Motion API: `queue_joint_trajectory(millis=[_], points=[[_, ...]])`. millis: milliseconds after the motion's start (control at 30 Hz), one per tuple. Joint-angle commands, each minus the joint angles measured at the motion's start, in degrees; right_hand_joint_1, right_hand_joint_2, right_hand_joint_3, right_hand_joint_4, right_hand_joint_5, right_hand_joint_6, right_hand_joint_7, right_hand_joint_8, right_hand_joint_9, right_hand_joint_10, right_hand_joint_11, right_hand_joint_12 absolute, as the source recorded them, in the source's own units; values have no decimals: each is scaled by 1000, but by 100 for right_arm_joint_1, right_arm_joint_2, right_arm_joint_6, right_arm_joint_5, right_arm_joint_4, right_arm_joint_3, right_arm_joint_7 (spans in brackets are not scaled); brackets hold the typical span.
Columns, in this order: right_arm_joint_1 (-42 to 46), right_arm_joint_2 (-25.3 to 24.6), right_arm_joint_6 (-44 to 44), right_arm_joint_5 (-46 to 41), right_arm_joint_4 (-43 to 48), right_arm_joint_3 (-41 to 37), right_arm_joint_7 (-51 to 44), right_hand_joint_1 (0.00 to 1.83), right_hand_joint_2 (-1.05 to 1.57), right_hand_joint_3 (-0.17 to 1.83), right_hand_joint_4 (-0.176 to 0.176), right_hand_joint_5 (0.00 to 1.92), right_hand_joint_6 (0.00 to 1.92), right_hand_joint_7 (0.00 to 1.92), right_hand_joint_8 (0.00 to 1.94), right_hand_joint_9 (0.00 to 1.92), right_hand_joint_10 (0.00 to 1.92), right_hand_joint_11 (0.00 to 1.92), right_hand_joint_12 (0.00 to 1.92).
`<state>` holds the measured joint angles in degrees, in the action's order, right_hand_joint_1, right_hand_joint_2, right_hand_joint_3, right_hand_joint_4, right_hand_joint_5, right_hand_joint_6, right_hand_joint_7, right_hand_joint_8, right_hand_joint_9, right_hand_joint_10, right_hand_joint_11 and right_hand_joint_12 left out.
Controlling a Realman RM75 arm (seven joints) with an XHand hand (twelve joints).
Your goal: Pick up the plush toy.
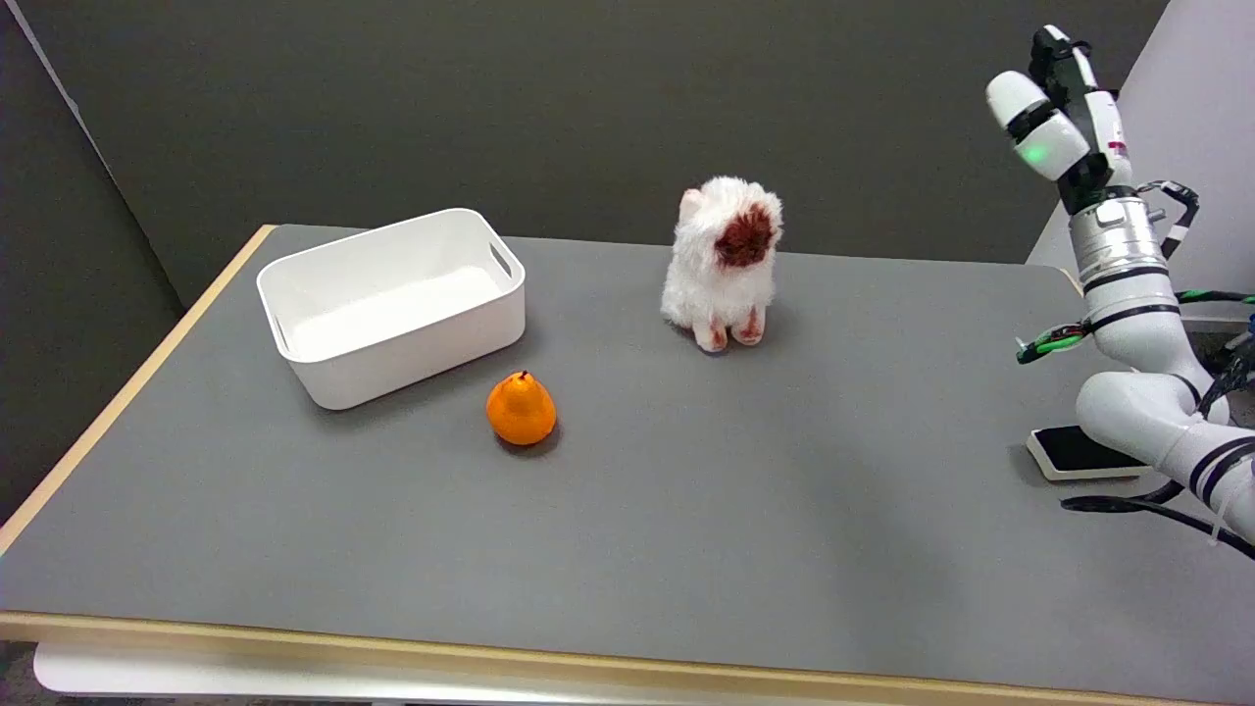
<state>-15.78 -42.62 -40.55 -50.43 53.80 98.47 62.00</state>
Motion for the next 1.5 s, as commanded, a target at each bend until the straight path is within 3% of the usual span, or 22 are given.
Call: queue_joint_trajectory(millis=[33,400,533,633,833,1000,1267,1500], points=[[-162,70,449,1007,-128,33,-18,541,605,973,-79,74,139,67,-1,12,222,-1,912],[-228,181,802,1725,545,-42,-14,533,603,972,-75,74,148,68,5,13,217,0,909],[-567,167,978,1992,718,457,14,517,569,955,-73,68,164,62,23,10,229,-1,895],[-946,131,983,2021,797,1035,20,336,537,873,-75,37,233,12,144,-1,282,-1,1008],[-1577,-264,983,2206,740,1845,-24,285,528,871,-70,35,226,4,134,-1,248,-1,950],[-2070,-952,1314,2748,-12,2036,-20,295,542,907,-50,32,191,1,94,-1,140,-1,834],[-2781,-2009,1396,2701,-1873,2239,-26,298,561,925,-15,30,208,-1,110,-1,105,-1,795],[-3086,-2356,1442,2617,-2899,2207,8,329,547,922,-4,33,239,-1,113,-1,80,-1,660]])
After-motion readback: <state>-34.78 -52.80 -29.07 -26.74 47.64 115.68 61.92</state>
